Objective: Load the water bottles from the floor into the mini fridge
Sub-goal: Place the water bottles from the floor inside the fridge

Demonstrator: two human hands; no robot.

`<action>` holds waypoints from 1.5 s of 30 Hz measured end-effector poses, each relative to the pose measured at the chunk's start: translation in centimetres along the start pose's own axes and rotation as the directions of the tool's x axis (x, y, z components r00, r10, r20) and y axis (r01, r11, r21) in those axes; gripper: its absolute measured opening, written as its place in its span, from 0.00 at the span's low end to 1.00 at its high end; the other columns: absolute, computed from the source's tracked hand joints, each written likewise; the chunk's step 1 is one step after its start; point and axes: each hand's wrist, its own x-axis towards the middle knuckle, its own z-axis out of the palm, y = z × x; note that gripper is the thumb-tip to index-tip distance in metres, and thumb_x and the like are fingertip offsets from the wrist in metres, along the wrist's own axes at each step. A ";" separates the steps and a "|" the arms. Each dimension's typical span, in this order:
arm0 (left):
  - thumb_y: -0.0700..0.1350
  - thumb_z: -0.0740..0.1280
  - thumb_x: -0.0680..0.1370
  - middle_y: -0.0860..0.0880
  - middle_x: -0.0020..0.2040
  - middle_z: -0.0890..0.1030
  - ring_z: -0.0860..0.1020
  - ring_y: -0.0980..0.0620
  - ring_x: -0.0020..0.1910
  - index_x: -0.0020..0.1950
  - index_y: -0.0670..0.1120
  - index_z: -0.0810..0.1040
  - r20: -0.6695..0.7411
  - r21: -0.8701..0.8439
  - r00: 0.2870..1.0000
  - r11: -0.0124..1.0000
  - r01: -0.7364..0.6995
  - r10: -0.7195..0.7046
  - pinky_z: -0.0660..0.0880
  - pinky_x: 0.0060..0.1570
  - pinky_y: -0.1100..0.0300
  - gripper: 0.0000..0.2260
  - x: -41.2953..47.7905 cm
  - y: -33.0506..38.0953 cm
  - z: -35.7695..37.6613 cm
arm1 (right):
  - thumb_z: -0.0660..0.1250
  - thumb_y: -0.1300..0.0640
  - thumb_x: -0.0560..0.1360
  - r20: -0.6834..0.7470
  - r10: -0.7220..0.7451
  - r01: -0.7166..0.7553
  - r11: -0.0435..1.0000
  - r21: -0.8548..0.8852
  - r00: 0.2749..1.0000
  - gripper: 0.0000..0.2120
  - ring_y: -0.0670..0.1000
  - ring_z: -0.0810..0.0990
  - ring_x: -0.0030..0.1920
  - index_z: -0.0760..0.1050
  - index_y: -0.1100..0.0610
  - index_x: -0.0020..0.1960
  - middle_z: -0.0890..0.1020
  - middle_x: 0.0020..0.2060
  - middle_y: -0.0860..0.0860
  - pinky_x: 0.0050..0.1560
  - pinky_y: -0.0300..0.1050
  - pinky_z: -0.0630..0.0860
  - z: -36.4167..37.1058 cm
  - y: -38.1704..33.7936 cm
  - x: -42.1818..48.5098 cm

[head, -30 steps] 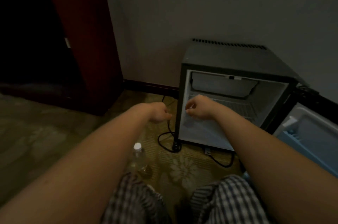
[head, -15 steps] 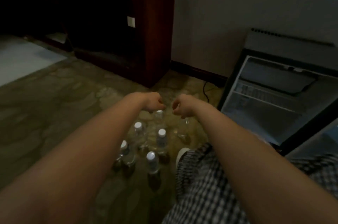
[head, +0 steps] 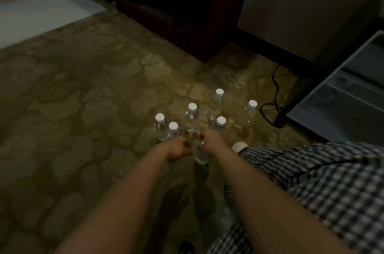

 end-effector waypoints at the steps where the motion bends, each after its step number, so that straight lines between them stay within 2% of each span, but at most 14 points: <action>1: 0.42 0.63 0.78 0.44 0.65 0.73 0.73 0.46 0.63 0.65 0.45 0.71 0.005 -0.038 1.000 0.999 0.001 -0.001 0.70 0.65 0.50 0.16 0.6 -0.7 0.8 | 0.61 0.59 0.77 -0.015 0.012 -0.012 1.000 -0.002 1.000 0.11 0.56 0.78 0.56 0.74 0.58 0.58 0.79 0.56 0.57 0.54 0.49 0.75 0.5 0.2 0.5; 6: 0.38 0.66 0.76 0.42 0.73 0.65 0.65 0.43 0.71 0.74 0.46 0.60 -0.010 -0.203 1.000 0.979 -0.014 0.012 0.65 0.70 0.49 0.29 3.3 -3.2 4.5 | 0.64 0.55 0.76 -0.007 0.082 -0.082 0.997 -0.013 0.997 0.13 0.56 0.78 0.56 0.75 0.59 0.59 0.79 0.56 0.57 0.51 0.48 0.75 2.5 2.1 2.5; 10: 0.39 0.69 0.73 0.45 0.72 0.67 0.65 0.47 0.72 0.74 0.49 0.60 -0.024 -0.299 0.995 0.950 -0.096 0.093 0.62 0.72 0.46 0.32 5.4 -4.3 5.9 | 0.64 0.49 0.76 -0.053 0.120 -0.125 0.986 -0.106 0.991 0.13 0.57 0.79 0.54 0.75 0.57 0.55 0.79 0.53 0.57 0.49 0.49 0.75 3.7 2.4 3.7; 13: 0.36 0.69 0.73 0.46 0.72 0.67 0.64 0.51 0.71 0.74 0.47 0.60 -0.053 -0.326 0.991 0.936 -0.132 0.121 0.61 0.71 0.60 0.33 6.5 -4.4 6.1 | 0.65 0.50 0.76 -0.073 0.120 -0.129 0.982 -0.140 0.990 0.13 0.57 0.79 0.55 0.75 0.56 0.56 0.79 0.54 0.56 0.51 0.50 0.76 4.5 2.4 4.5; 15: 0.33 0.68 0.73 0.49 0.69 0.68 0.65 0.55 0.68 0.74 0.44 0.59 -0.062 -0.357 0.988 0.921 -0.155 0.142 0.63 0.61 0.76 0.32 7.1 -4.5 6.2 | 0.65 0.51 0.76 -0.087 0.111 -0.123 0.982 -0.143 0.990 0.12 0.57 0.79 0.54 0.75 0.57 0.56 0.80 0.53 0.56 0.50 0.49 0.76 4.7 2.4 5.0; 16: 0.33 0.68 0.73 0.50 0.67 0.68 0.65 0.56 0.66 0.74 0.43 0.59 -0.061 -0.375 0.987 0.913 -0.158 0.146 0.63 0.56 0.80 0.32 7.3 -4.5 6.2 | 0.64 0.50 0.76 -0.093 0.103 -0.115 0.984 -0.138 0.990 0.13 0.57 0.79 0.54 0.75 0.57 0.55 0.80 0.53 0.56 0.50 0.49 0.76 4.7 2.5 5.2; 20: 0.36 0.69 0.73 0.52 0.66 0.70 0.67 0.57 0.66 0.72 0.50 0.61 -0.078 -0.416 0.984 0.892 -0.175 0.157 0.63 0.63 0.64 0.31 7.5 -4.1 6.6 | 0.63 0.49 0.76 -0.099 0.086 -0.096 0.991 -0.092 0.991 0.14 0.56 0.78 0.54 0.75 0.57 0.55 0.80 0.53 0.56 0.50 0.49 0.75 4.2 3.0 5.2; 23: 0.38 0.70 0.72 0.52 0.67 0.70 0.67 0.55 0.68 0.67 0.57 0.61 -0.102 -0.445 0.981 0.875 -0.191 0.163 0.66 0.67 0.56 0.30 6.7 -3.9 6.8 | 0.64 0.50 0.76 -0.110 0.096 -0.094 0.995 0.024 0.989 0.14 0.55 0.77 0.55 0.74 0.55 0.58 0.79 0.54 0.55 0.52 0.49 0.74 3.8 3.3 4.2; 27: 0.45 0.74 0.66 0.49 0.68 0.70 0.70 0.51 0.68 0.69 0.55 0.62 -0.155 -0.452 0.975 0.866 -0.215 0.162 0.69 0.68 0.46 0.35 4.9 -5.2 7.0 | 0.65 0.49 0.75 -0.088 0.020 0.000 0.977 0.214 0.996 0.14 0.54 0.77 0.55 0.75 0.55 0.57 0.79 0.54 0.53 0.49 0.44 0.70 3.8 3.1 2.4; 29: 0.43 0.75 0.66 0.49 0.68 0.70 0.70 0.49 0.68 0.68 0.57 0.60 -0.163 -0.457 0.976 0.865 -0.207 0.147 0.70 0.66 0.44 0.36 4.0 -5.9 7.3 | 0.66 0.49 0.74 -0.100 -0.015 0.045 0.950 0.309 0.995 0.11 0.53 0.78 0.52 0.76 0.54 0.52 0.80 0.49 0.53 0.48 0.46 0.73 3.6 2.8 1.6; 34: 0.37 0.73 0.69 0.50 0.61 0.75 0.74 0.50 0.64 0.65 0.53 0.66 -0.251 -0.515 0.959 0.820 -0.250 0.135 0.73 0.63 0.53 0.29 1.4 -5.5 7.3 | 0.68 0.52 0.71 -0.146 -0.084 0.142 0.878 0.457 0.986 0.10 0.54 0.80 0.45 0.79 0.59 0.44 0.81 0.40 0.54 0.44 0.48 0.75 1.8 1.5 -0.1; 38: 0.39 0.75 0.68 0.54 0.55 0.79 0.78 0.55 0.57 0.58 0.55 0.72 -0.344 -0.487 0.926 0.813 -0.318 0.156 0.76 0.57 0.58 0.23 -0.6 -3.4 6.5 | 0.69 0.53 0.71 -0.197 -0.119 0.202 0.852 0.482 0.973 0.10 0.50 0.77 0.37 0.78 0.60 0.39 0.79 0.33 0.52 0.39 0.44 0.72 -1.2 1.2 -1.8; 42: 0.43 0.75 0.67 0.50 0.59 0.78 0.76 0.53 0.58 0.63 0.50 0.71 -0.432 -0.442 0.893 0.833 -0.333 0.128 0.75 0.52 0.62 0.26 -2.4 0.0 5.6 | 0.68 0.53 0.72 -0.215 -0.136 0.232 0.816 0.530 0.967 0.13 0.50 0.77 0.38 0.79 0.63 0.46 0.80 0.36 0.54 0.39 0.45 0.73 -5.5 1.0 -4.1; 45: 0.43 0.75 0.67 0.50 0.58 0.78 0.77 0.53 0.57 0.64 0.48 0.71 -0.471 -0.425 0.871 0.828 -0.364 0.141 0.75 0.51 0.62 0.27 -4.0 3.0 4.9 | 0.69 0.51 0.72 -0.226 -0.162 0.258 0.818 0.513 0.961 0.12 0.46 0.75 0.36 0.79 0.61 0.46 0.77 0.33 0.48 0.36 0.41 0.70 -8.6 1.2 -6.3</action>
